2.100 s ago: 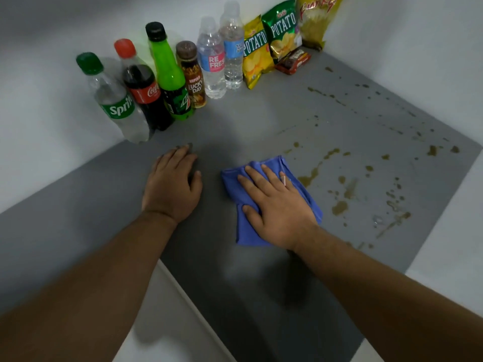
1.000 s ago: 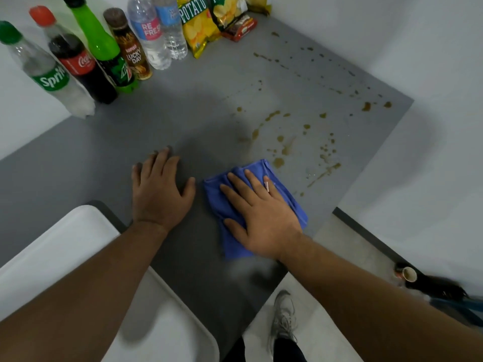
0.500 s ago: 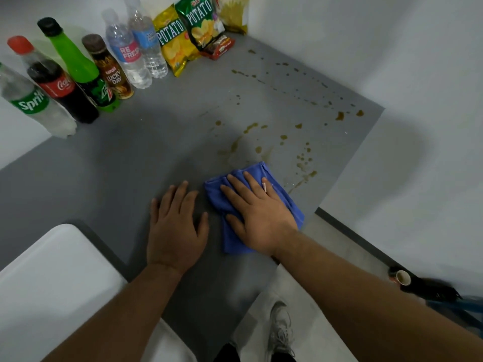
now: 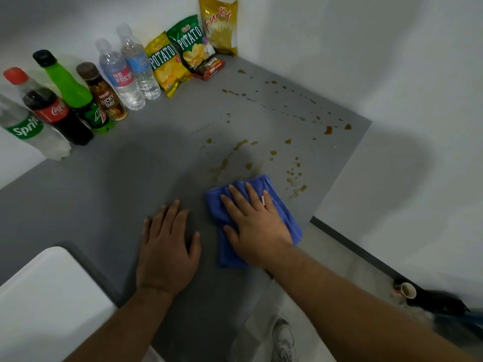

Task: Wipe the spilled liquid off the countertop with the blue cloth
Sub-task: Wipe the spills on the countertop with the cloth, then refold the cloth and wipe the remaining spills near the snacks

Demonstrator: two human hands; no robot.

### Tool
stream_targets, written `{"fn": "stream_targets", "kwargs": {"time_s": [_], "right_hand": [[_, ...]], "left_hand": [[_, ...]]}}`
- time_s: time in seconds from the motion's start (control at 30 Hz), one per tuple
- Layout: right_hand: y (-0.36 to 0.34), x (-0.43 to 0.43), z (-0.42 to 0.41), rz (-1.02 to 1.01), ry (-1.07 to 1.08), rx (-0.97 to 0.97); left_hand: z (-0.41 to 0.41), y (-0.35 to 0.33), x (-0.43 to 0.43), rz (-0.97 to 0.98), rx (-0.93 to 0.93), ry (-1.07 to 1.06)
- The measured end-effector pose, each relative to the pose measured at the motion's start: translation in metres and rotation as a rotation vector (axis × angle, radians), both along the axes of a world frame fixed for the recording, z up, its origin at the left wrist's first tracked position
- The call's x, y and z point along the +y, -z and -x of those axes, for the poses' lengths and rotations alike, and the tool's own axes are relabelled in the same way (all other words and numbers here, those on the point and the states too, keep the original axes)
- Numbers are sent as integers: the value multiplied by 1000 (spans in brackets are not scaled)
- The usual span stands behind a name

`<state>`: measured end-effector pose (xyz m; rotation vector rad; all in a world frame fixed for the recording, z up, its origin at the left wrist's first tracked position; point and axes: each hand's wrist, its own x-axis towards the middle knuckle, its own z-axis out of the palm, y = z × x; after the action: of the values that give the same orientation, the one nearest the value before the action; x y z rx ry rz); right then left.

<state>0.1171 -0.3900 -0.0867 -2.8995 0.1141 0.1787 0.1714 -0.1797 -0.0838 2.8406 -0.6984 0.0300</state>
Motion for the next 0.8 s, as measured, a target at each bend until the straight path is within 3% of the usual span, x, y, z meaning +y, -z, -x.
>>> {"fn": "stream_targets", "kwargs": {"time_s": [0.2, 0.27, 0.33, 0.4, 0.47, 0.57, 0.67, 0.8], "right_hand": [[3, 6, 33, -90, -124, -60], [-3, -5, 32, -265, -135, -59], [-14, -20, 29, -570, -67, -107], [-26, -45, 29, -785, 106, -242], [-32, -77, 31, -876, 374, -361], [-30, -130, 26, -806, 757, -446], [-18, -176, 14, -709, 1064, -472], [-3, -209, -8, -825, 1272, -370]], "left_hand": [[-2, 4, 2, 16, -8, 9], [-3, 4, 2, 24, 2, 14], [-3, 3, 2, 35, 26, 17], [-4, 2, 3, 68, 53, 7], [-4, 1, 2, 131, 64, -19], [1, -7, -11, 252, 40, -24], [19, -20, -48, 323, -6, 103], [51, -26, -105, 206, 7, 183]]}}
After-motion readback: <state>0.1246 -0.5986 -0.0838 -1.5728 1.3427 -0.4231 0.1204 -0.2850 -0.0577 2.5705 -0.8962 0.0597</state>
